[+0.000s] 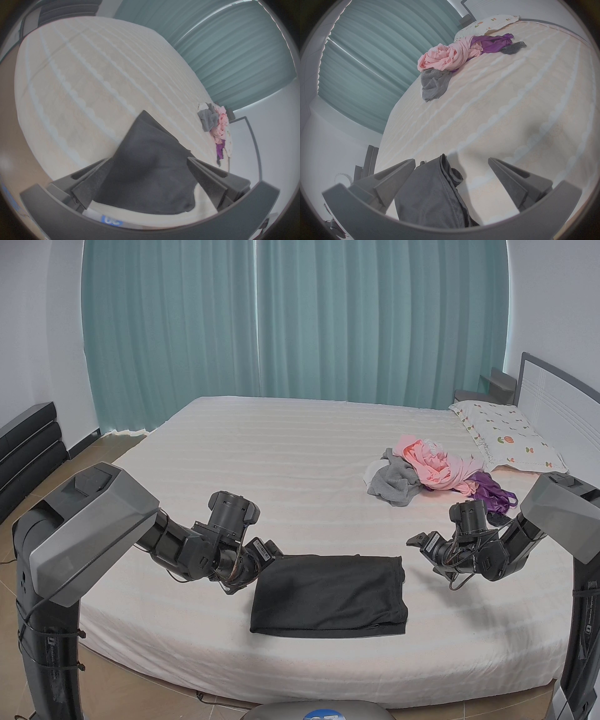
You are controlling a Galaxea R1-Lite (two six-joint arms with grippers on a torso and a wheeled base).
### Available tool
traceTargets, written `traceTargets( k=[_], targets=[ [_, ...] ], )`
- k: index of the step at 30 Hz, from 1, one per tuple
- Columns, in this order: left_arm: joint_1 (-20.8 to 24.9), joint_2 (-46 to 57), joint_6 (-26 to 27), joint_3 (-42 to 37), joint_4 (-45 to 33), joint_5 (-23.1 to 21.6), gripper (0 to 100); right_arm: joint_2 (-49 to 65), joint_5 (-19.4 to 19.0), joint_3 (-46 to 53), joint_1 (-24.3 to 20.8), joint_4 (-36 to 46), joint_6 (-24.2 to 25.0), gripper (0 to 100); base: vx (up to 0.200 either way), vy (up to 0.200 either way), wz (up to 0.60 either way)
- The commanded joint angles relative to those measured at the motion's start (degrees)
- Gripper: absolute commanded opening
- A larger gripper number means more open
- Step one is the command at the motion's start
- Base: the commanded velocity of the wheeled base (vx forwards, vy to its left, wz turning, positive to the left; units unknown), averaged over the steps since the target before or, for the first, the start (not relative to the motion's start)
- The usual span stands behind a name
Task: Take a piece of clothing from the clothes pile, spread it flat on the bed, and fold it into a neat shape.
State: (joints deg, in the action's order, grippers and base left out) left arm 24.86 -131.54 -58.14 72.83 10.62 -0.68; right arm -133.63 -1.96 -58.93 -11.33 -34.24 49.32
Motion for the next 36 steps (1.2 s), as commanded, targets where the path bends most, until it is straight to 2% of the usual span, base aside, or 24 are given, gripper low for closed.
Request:
traceTargets(
  k=[1, 11, 19, 29, 30, 36],
  targets=[
    [-1.3, -3.0, 4.4, -0.8, 0.7, 1.2, 100, -0.7, -1.0, 0.0, -0.3, -0.1, 0.2, 100, 0.0, 0.0, 0.0],
    [-0.7, -7.8, 18.9, -4.9, 9.7, 1.0, 100, -1.2, -2.6, 1.0, -0.5, -0.6, 0.1, 100, 0.0, 0.0, 0.0],
    [-0.3, -11.3, 19.6, -3.1, 15.7, 0.9, 100, -1.3, -2.6, 1.7, -0.9, -2.2, -0.2, 100, 0.0, 0.0, 0.0],
    [-0.1, -13.4, 18.9, 0.0, 16.1, 0.9, 100, -1.4, -2.7, 1.7, -1.0, -2.4, -0.3, 100, 0.0, 0.0, 0.0],
    [-0.1, -13.3, 18.8, 0.0, 16.3, 0.9, 0, -1.6, -3.0, 1.7, -1.0, -2.4, -0.3, 100, 0.0, 0.0, 0.0],
    [-0.2, -12.5, 16.5, -0.2, 16.2, 0.0, 0, -1.7, -3.0, 1.8, -1.0, -2.5, -0.3, 100, 0.0, 0.0, 0.0]
  ],
)
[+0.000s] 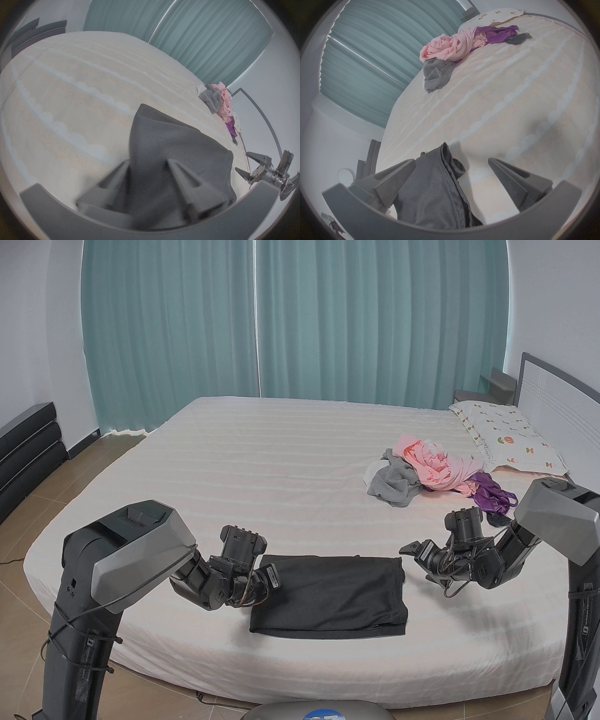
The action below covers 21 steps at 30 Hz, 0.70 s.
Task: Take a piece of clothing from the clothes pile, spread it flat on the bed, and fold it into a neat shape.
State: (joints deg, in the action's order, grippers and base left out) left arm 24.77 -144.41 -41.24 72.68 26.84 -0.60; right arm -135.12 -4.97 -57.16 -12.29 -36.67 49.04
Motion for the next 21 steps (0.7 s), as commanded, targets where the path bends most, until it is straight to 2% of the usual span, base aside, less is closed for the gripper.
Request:
traceTargets(
  k=[1, 21],
  targets=[
    [-0.1, 0.8, -0.9, -0.3, 0.0, -0.1, 0, -0.2, 0.0, 0.1, 0.1, -0.1, 0.0, 100, 0.0, 0.0, 0.0],
    [-0.7, 3.3, -2.2, -2.5, -0.9, -0.3, 0, -0.5, 0.1, 0.0, 0.0, 0.3, -0.1, 100, 0.0, 0.0, 0.0]
  ],
)
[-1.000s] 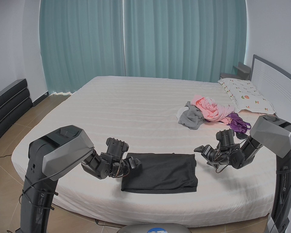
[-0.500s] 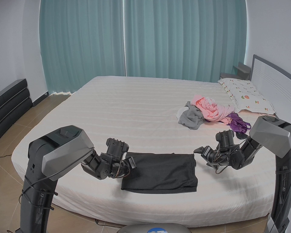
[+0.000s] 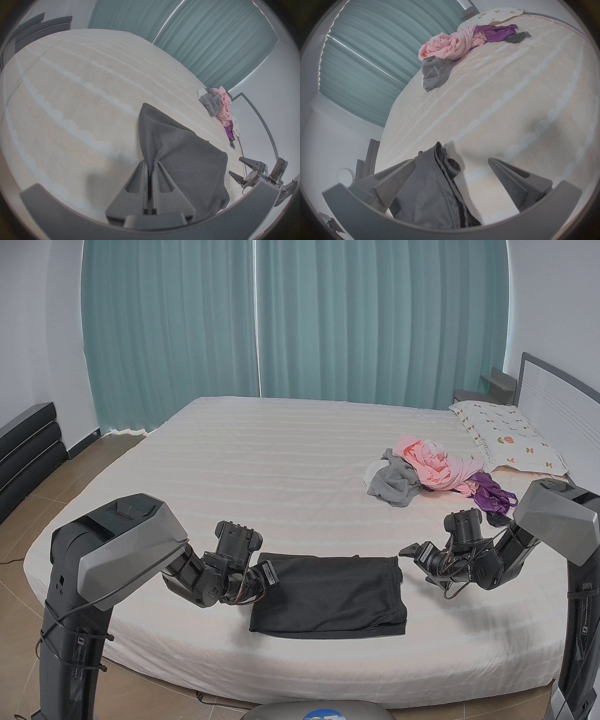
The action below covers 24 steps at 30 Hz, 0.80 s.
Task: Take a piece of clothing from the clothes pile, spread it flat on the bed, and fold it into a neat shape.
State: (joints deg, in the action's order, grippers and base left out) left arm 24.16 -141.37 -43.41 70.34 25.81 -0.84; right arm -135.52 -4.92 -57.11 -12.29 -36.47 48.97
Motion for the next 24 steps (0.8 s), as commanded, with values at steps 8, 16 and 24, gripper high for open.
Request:
traceTargets(
  k=[8, 16, 24],
  targets=[
    [-0.2, 0.5, -1.1, 0.0, 0.3, 0.1, 0, 0.1, 0.2, 0.1, -0.4, 0.3, 0.0, 100, 0.0, 0.175, 0.0],
    [-1.7, 2.7, -1.9, 0.0, -0.1, 0.1, 0, 0.6, 0.7, 0.1, -0.4, 0.4, 0.0, 100, 0.0, 0.2, 0.0],
    [-2.6, 4.8, -1.8, 0.2, -2.7, 0.1, 0, 0.9, 0.8, 0.2, -0.5, 0.4, -0.1, 100, 0.0, 0.2, 0.0]
  ],
)
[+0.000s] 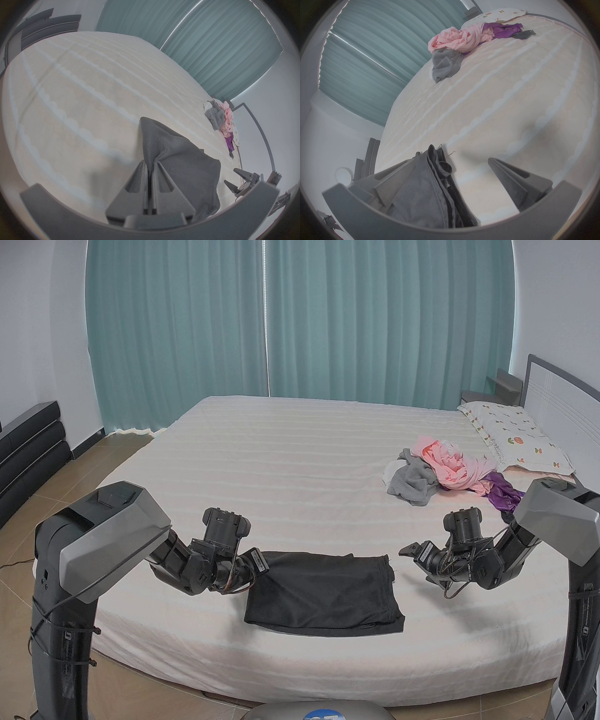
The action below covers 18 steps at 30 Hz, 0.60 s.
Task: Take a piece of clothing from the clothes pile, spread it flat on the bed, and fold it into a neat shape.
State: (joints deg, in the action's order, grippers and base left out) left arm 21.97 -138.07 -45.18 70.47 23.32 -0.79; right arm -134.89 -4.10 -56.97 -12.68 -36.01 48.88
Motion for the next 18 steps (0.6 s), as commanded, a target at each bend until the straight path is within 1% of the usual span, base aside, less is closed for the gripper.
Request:
traceTargets(
  k=[1, 10, 18],
  targets=[
    [-0.5, 1.6, 0.0, 0.1, -0.5, 0.0, 0, 0.2, 0.0, 0.1, -0.1, 0.0, 0.0, 100, 0.0, 0.2, 0.0],
    [-1.7, 1.8, 0.0, -0.2, -1.1, 0.0, 0, 0.2, 0.1, 0.2, -0.3, 0.0, 0.1, 100, 0.0, 0.2, 0.0],
    [-1.8, 1.8, 0.3, -0.3, -1.0, 0.1, 0, 0.8, 0.2, 0.6, -0.7, 0.0, 0.1, 100, 0.0, 0.2, 0.0]
  ],
)
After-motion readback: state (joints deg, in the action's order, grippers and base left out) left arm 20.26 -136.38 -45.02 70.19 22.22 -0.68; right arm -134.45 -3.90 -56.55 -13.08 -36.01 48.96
